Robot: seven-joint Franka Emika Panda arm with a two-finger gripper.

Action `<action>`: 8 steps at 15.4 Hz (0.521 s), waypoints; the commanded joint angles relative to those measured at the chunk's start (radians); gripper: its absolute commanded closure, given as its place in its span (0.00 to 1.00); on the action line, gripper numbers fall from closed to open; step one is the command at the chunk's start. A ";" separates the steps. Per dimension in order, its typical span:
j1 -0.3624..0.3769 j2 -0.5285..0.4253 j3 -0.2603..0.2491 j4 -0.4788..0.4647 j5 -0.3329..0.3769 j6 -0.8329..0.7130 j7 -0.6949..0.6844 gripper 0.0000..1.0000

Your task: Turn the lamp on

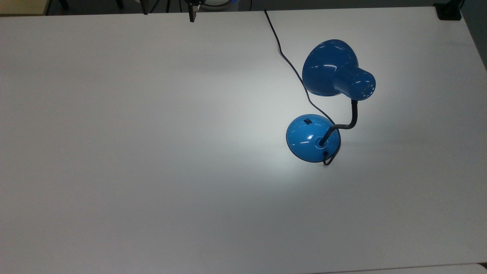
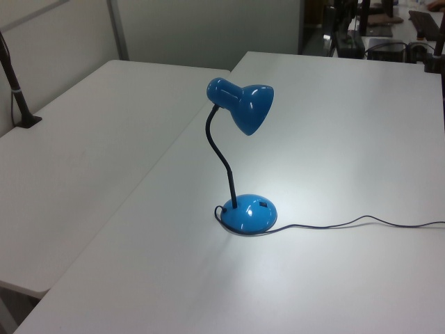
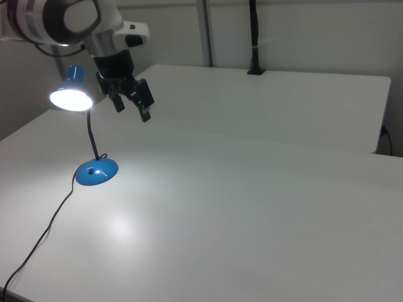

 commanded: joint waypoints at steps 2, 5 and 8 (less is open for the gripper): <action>-0.035 0.069 0.014 0.115 0.015 -0.064 -0.002 0.00; -0.051 0.059 0.030 0.115 0.015 -0.088 -0.013 0.00; -0.042 0.042 0.028 0.109 0.012 -0.095 -0.014 0.00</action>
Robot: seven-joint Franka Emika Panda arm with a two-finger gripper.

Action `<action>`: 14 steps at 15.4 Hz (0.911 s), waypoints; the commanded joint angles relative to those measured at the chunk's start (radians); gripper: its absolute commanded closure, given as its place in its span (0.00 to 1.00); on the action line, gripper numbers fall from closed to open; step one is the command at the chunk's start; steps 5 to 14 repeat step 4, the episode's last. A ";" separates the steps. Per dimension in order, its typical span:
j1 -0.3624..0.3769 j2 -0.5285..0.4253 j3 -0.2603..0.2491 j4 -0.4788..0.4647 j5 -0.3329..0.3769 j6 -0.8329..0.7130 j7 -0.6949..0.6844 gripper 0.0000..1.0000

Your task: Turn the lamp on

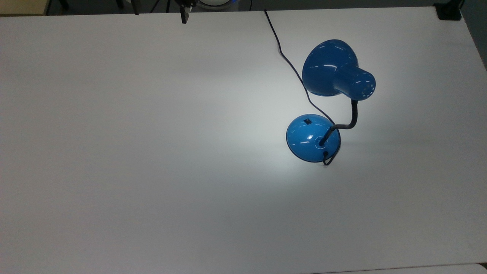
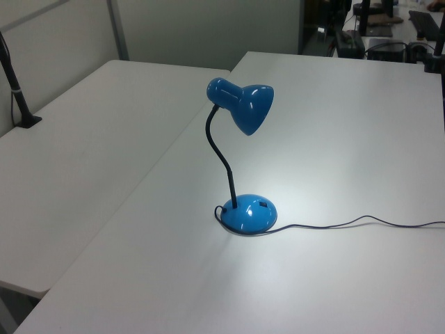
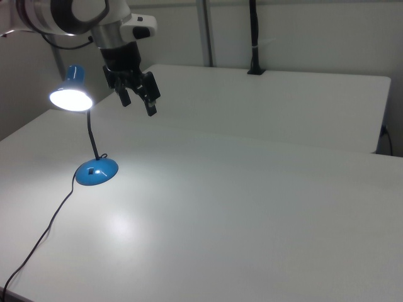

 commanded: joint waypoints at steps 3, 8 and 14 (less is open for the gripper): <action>-0.010 -0.013 0.018 0.012 0.012 -0.037 -0.017 0.00; -0.010 -0.013 0.018 0.010 0.012 -0.037 -0.017 0.00; -0.010 -0.013 0.018 0.010 0.012 -0.037 -0.017 0.00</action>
